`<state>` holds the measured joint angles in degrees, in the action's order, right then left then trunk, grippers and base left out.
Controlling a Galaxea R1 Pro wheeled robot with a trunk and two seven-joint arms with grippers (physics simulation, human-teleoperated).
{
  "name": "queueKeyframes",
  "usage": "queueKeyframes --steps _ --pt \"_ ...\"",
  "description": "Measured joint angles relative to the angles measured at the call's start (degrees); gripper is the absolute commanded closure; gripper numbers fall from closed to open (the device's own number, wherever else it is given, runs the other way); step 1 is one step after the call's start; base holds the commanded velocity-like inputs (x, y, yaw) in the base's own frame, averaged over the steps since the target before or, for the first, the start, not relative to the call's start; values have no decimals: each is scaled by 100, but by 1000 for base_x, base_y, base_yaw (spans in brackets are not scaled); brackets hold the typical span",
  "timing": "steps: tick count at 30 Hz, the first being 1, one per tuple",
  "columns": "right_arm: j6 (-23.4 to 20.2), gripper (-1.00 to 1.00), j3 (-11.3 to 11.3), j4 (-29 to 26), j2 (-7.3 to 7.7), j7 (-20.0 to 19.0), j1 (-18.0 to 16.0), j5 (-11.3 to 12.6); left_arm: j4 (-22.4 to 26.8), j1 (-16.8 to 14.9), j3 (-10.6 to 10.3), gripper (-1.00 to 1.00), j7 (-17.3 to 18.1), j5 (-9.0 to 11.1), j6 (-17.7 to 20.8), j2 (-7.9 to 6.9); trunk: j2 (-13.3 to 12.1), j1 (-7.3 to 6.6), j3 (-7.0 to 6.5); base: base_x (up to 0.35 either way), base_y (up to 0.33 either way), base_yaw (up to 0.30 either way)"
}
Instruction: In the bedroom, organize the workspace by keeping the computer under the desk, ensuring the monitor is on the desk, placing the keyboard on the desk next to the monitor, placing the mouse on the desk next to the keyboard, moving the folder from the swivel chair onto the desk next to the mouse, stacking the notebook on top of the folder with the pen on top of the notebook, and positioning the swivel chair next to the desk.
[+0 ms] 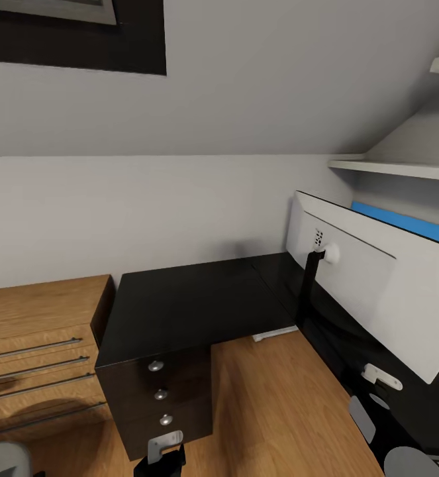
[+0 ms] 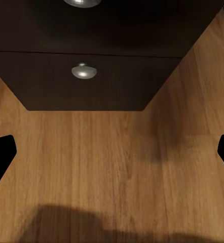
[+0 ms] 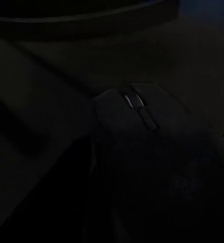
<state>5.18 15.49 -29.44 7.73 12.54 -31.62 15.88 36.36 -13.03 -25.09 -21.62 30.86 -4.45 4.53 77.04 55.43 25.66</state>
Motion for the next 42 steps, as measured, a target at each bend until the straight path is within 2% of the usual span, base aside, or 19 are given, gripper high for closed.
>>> queueKeyframes --steps 25,30,42 --pt "15 100 -27 0 -25 14 -1 -13 4 0 2 -100 -4 5 -8 0 0 0 0 0 0 0" --pt "1 100 -27 81 -26 -1 2 63 3 0 1 -100 -4 12 -2 -5 -200 -109 -89 0 0 0" --pt "26 100 -36 78 -34 -2 2 78 -4 0 10 -100 -12 17 0 -8 -201 -109 -89 0 0 0"
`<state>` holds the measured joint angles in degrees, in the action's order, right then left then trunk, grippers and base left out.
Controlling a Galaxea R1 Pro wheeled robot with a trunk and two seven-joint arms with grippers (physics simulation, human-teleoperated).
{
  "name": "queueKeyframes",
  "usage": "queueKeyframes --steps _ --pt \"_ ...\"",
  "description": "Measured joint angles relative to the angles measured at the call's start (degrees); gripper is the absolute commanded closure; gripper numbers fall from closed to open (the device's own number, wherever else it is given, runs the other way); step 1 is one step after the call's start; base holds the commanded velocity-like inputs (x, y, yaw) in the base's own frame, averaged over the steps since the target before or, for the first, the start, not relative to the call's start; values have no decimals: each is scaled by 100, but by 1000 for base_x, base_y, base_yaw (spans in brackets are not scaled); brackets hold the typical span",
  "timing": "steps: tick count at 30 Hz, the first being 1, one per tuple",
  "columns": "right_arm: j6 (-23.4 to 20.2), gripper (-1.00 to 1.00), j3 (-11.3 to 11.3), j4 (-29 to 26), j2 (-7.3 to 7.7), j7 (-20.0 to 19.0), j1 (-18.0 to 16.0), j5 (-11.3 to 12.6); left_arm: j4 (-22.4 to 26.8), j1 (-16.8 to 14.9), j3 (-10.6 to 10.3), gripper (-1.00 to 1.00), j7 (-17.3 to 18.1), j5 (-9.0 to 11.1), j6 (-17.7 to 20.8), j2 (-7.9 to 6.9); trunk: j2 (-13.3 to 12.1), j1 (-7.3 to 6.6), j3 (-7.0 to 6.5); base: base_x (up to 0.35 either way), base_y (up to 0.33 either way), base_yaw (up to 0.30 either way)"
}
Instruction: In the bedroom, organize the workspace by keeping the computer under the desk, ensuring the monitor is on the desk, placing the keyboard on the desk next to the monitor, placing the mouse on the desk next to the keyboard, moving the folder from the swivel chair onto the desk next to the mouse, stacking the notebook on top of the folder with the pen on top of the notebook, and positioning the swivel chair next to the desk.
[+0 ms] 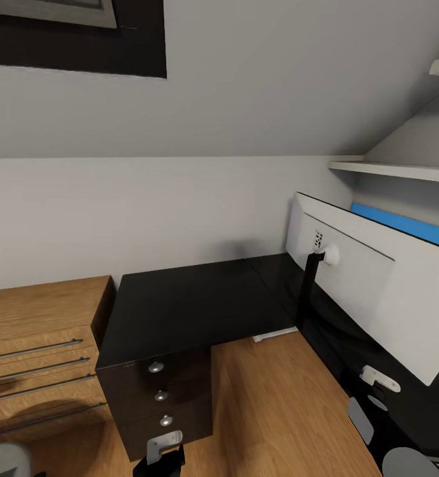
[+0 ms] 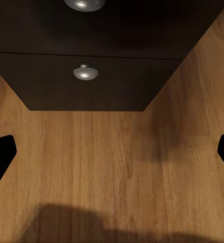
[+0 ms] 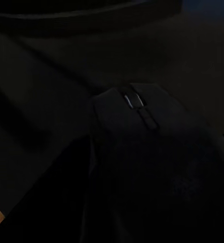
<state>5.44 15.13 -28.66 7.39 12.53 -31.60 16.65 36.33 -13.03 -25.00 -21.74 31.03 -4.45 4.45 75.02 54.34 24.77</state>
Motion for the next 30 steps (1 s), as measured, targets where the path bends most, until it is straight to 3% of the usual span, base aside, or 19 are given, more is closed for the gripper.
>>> queueKeyframes --steps 7,17,30 --pt "18 100 -210 -81 -29 1 1 -2 -2 0 6 -100 -1 7 -6 -1 0 0 0 0 0 0" --pt "33 100 -601 -296 -218 46 -1 -8 0 1 18 -100 -6 18 -8 -1 0 0 0 0 0 58" --pt "38 100 -650 -298 -260 53 -1 -18 -1 2 20 -100 -7 27 -7 -1 0 0 0 0 0 258"
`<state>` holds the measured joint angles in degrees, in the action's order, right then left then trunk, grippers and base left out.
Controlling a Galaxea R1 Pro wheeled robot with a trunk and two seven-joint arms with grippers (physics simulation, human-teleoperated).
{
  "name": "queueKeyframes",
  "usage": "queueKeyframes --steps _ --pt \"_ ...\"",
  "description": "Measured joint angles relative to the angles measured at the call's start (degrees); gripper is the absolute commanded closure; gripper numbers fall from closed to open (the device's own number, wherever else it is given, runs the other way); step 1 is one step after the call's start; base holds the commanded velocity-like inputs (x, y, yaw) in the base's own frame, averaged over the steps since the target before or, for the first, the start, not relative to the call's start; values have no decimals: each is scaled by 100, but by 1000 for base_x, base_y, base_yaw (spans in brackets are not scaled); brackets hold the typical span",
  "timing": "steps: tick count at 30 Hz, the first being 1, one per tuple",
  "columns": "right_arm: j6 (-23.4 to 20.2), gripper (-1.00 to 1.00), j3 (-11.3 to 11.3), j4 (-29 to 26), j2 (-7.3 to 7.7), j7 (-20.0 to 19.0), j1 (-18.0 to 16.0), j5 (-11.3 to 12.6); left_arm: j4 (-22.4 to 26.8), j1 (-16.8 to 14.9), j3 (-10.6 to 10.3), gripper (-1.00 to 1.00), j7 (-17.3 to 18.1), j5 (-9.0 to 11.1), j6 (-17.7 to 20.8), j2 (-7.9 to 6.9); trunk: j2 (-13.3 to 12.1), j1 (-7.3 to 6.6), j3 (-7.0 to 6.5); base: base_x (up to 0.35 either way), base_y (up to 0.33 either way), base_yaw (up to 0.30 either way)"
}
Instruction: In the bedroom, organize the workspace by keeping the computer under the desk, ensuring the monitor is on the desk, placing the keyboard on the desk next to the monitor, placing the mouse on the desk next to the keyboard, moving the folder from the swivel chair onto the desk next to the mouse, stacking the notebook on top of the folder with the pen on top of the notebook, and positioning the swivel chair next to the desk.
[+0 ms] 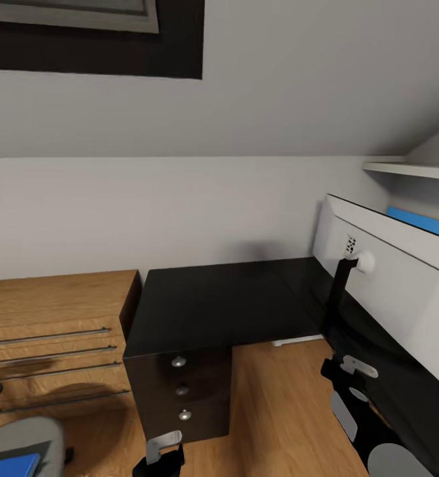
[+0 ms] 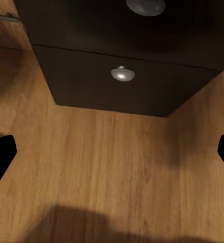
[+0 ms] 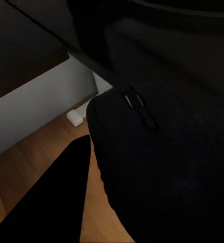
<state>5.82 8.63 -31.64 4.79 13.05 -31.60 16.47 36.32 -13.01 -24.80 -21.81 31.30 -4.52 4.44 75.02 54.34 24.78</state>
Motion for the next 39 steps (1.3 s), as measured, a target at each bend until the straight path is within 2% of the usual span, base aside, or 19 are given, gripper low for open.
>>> queueKeyframes --steps 7,12,16,20,23,24,25,26,27,29,34,36,38,39 --pt "0 100 -2 0 -64 -9 -1 -14 -5 0 0 -100 -3 -3 0 -2 0 0 0 0 0 274" --pt "-7 100 -8 -15 -227 -1 3 -243 -7 0 3 -100 4 -15 0 -8 0 0 0 0 0 274" --pt "-49 100 3 -222 -425 11 11 -529 -4 0 2 -100 13 -27 1 -8 0 0 0 0 0 273" --pt "-183 100 -6 -514 -566 29 28 -617 -5 0 -2 -100 14 -32 2 -8 0 0 0 0 0 256" --pt "-700 100 -3 -1033 -673 18 85 -624 -7 0 -7 -100 15 -40 2 -8 0 0 0 0 0 226" --pt "-1562 100 -2 -1751 -745 10 304 -622 -2 0 -8 -100 20 -43 5 -8 0 0 -1 0 0 214" --pt "-1875 100 -1 -2075 -766 9 426 -620 -1 0 -8 -100 21 -43 6 -8 0 0 0 0 0 211" --pt "-1999 100 0 -2229 -775 7 487 -617 0 0 -8 -100 22 -43 5 -8 0 0 0 0 0 158" --pt "-2237 100 1 -2625 -806 4 671 -611 3 -1 -9 -100 23 -44 2 -8 0 0 0 0 0 101" --pt "-2395 100 2 -3080 -887 1 922 -613 11 -1 -14 -100 24 -46 1 -8 0 0 0 0 0 58" --pt "-2485 100 -24 -3510 -1009 0 1163 -624 27 -2 -24 -100 24 -51 -1 -8 0 0 0 0 0 20" --pt "-2494 100 -83 -3561 -1023 -4 1200 -625 29 -2 -26 -100 24 -52 -1 -8 0 0 0 0 0 6" --pt "-2497 100 -318 -3642 -1037 -3 1238 -628 31 -2 -27 -100 24 -52 -2 -8 0 0 0 0 0 2" --pt "-2484 100 -720 -3714 -1046 3 1306 -616 32 -2 -29 -100 24 -52 -2 -7 0 0 0 0 0 6"
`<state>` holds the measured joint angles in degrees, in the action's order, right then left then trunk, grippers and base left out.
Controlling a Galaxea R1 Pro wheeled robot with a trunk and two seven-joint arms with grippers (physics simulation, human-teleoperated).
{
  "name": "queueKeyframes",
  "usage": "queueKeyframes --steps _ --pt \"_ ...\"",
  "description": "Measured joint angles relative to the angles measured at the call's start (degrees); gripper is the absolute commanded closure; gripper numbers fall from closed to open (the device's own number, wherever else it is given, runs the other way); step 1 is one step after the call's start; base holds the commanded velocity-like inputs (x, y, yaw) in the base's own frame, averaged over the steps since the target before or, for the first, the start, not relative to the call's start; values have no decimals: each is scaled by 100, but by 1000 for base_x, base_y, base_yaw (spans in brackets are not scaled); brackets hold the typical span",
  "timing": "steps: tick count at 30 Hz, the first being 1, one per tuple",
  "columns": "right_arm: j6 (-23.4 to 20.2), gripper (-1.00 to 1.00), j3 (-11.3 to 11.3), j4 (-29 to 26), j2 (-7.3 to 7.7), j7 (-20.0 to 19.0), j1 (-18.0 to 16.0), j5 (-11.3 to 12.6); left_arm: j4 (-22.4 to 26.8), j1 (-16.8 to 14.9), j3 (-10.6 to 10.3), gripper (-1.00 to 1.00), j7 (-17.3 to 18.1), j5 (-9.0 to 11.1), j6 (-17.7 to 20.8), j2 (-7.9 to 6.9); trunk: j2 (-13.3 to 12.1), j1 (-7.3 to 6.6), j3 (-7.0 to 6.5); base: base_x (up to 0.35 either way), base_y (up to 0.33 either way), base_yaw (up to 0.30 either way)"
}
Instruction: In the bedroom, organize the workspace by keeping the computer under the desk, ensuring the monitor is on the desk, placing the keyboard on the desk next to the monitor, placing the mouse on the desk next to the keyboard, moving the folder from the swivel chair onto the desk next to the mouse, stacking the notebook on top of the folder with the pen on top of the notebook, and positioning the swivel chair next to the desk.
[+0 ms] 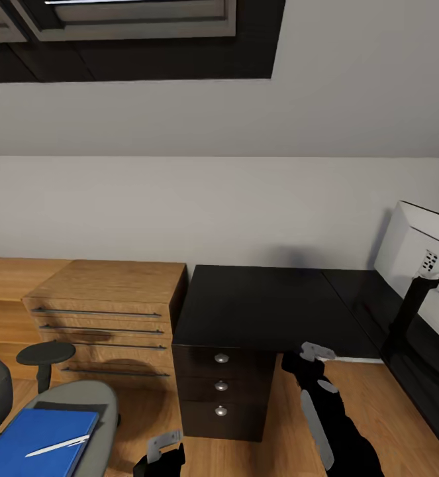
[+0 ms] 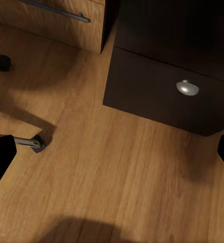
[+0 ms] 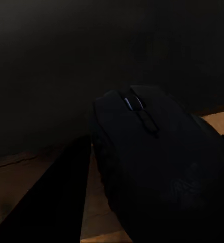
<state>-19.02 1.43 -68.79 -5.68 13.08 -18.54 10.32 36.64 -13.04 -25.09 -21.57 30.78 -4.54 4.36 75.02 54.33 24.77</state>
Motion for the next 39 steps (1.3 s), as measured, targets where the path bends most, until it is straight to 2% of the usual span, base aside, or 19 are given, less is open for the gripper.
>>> queueKeyframes --steps 4,9,19,29,34,39 --pt "6 100 -233 -22 -5 -14 79 -23 3 2 -1 -100 -1 0 1 -1 0 0 0 0 0 128" --pt "19 100 -359 -27 2 -16 106 -83 4 2 -8 -100 -1 -4 1 -1 0 0 0 0 0 240" --pt "47 100 -415 11 -5 -14 116 -479 4 2 -8 -100 -1 -9 10 2 0 -2 0 39 0 274" --pt "87 100 -425 34 -6 -2 116 -545 4 2 -11 -100 -1 -9 10 8 0 -2 0 237 0 277" --pt "220 100 -440 48 -6 280 116 -585 4 2 -7 -100 -1 -9 10 8 0 0 0 31 0 277" --pt "240 100 -750 56 -1 440 117 -597 5 2 -4 -100 -1 -9 10 8 0 0 0 3 0 277"
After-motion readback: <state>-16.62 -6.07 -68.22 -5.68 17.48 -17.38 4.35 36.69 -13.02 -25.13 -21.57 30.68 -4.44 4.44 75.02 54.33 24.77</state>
